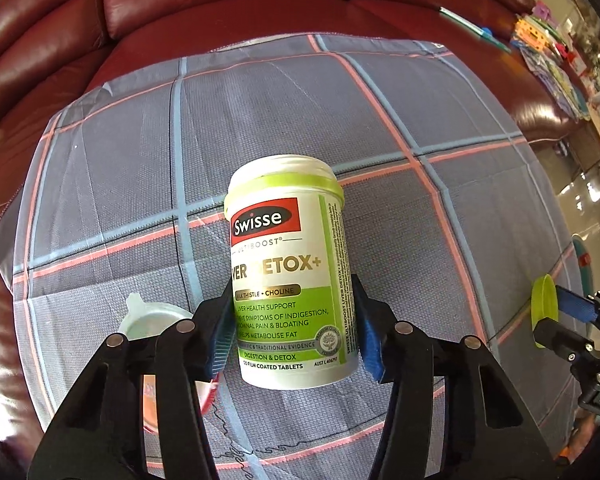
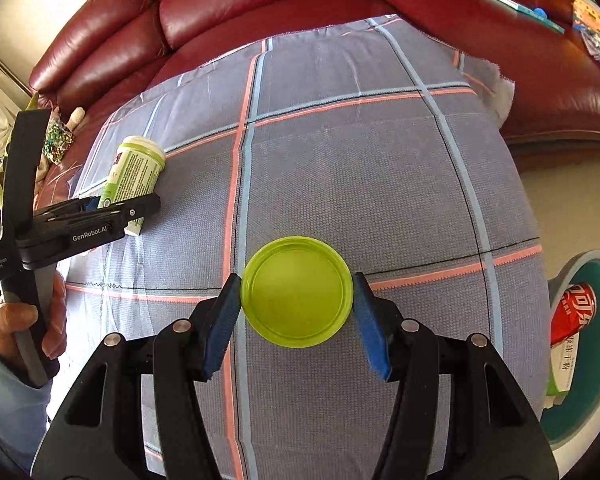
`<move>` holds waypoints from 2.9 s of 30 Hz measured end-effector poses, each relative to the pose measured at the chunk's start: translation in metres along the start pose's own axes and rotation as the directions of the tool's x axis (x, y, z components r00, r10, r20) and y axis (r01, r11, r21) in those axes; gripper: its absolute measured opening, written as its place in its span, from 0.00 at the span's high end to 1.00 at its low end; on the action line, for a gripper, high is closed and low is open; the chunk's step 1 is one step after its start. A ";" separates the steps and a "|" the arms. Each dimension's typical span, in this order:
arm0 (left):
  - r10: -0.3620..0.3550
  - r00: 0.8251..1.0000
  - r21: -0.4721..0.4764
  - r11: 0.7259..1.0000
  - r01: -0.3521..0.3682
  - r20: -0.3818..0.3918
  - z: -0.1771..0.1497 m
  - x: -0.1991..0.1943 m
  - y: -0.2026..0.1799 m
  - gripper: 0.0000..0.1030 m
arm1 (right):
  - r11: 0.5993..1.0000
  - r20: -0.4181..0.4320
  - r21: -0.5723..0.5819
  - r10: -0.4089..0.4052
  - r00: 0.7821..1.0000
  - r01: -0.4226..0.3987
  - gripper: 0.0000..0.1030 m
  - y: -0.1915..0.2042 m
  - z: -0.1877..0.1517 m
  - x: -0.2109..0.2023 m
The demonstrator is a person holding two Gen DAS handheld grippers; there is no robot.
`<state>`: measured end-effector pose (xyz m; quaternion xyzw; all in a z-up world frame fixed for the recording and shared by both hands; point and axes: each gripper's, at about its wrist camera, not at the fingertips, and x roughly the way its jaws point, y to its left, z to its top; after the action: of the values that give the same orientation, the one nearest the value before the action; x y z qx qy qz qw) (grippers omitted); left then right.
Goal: Collect trash
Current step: 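Grasp the white Swisse pill bottle with the left tool while the right tool holds the lid, then lift the bottle and lid and carry both tools over the teal bin, then open the left tool to drop the bottle while the right tool drops the lid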
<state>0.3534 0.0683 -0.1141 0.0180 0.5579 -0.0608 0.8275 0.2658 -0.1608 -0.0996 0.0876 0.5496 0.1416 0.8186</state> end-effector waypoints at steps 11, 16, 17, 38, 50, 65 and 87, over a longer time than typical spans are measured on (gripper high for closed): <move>-0.048 0.998 0.026 0.999 0.046 0.045 -0.029 -0.037 -0.045 0.49 | 0.998 0.041 0.064 0.022 0.999 -0.025 0.48 -0.031 -0.021 -0.041; -0.088 0.994 0.057 0.995 0.085 0.061 -0.051 -0.061 -0.078 0.49 | 0.995 0.084 0.095 0.031 0.996 -0.039 0.48 -0.052 -0.039 -0.071; -0.101 0.993 0.064 0.993 0.097 0.066 -0.055 -0.067 -0.085 0.49 | 0.994 0.093 0.104 0.031 0.995 -0.041 0.48 -0.058 -0.044 -0.077; -0.314 0.949 0.371 0.880 0.295 -0.010 -0.099 -0.091 -0.322 0.49 | 0.919 0.251 0.393 -0.127 0.960 0.019 0.48 -0.256 -0.125 -0.204; -0.316 0.940 0.452 0.824 0.341 -0.132 -0.104 -0.049 -0.414 0.50 | 0.896 0.210 0.444 -0.112 0.971 0.007 0.48 -0.305 -0.146 -0.199; -0.269 0.951 0.441 0.843 0.308 -0.150 -0.098 -0.024 -0.441 0.06 | 0.891 0.174 0.454 -0.084 0.981 -0.004 0.48 -0.321 -0.134 -0.184; -0.270 0.955 0.391 0.871 0.297 -0.125 -0.099 -0.034 -0.405 0.04 | 0.896 0.108 0.444 -0.082 0.991 0.026 0.19 -0.307 -0.120 -0.164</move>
<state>0.2007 -0.3215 -0.1048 0.1091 0.5570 -0.2951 0.7686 0.1384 -0.5063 -0.0937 0.2640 0.5177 -0.0152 0.8137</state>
